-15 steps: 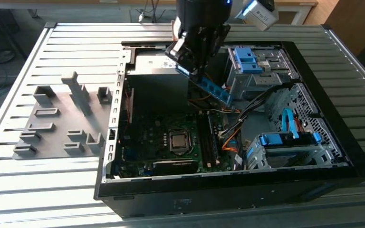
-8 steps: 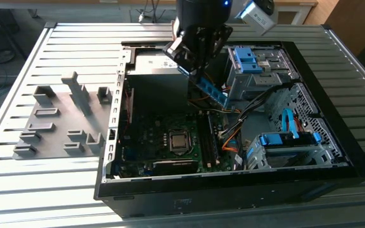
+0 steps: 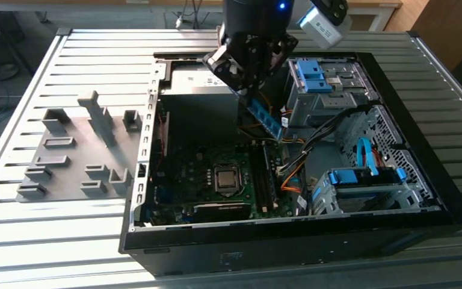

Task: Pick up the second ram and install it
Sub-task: 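Insert the second ram into the second slot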

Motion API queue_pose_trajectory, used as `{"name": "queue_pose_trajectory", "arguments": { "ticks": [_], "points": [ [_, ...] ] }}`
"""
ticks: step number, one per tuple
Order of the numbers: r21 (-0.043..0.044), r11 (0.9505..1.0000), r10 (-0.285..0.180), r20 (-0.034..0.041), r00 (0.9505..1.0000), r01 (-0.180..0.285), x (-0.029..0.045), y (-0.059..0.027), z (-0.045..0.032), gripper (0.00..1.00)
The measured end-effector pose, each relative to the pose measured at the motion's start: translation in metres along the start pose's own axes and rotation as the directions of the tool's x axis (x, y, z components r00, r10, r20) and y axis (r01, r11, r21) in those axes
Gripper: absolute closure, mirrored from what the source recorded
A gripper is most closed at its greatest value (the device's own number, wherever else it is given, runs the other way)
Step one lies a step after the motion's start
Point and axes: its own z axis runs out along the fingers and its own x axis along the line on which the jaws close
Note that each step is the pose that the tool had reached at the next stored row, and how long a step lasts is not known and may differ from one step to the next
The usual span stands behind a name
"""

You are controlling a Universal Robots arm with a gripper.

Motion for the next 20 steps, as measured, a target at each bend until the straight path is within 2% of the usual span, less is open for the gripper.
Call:
{"name": "queue_pose_trajectory", "arguments": {
  "ticks": [5,12,16,20],
  "points": [
    [0.0003,0.997,0.077,-0.0023,0.997,-0.077,0.0,0.0,0.0009,0.86],
    [0.0008,0.9846,0.175,-0.0051,0.9846,-0.175,-0.0001,0.0,0.0018,0.86],
    [0.0016,0.973,0.231,-0.0068,0.973,-0.231,-0.0001,0.0001,0.0023,0.86],
    [0.0026,0.9582,0.286,-0.0085,0.9582,-0.286,-0.0001,0.0001,0.0028,0.86]
  ]
}}
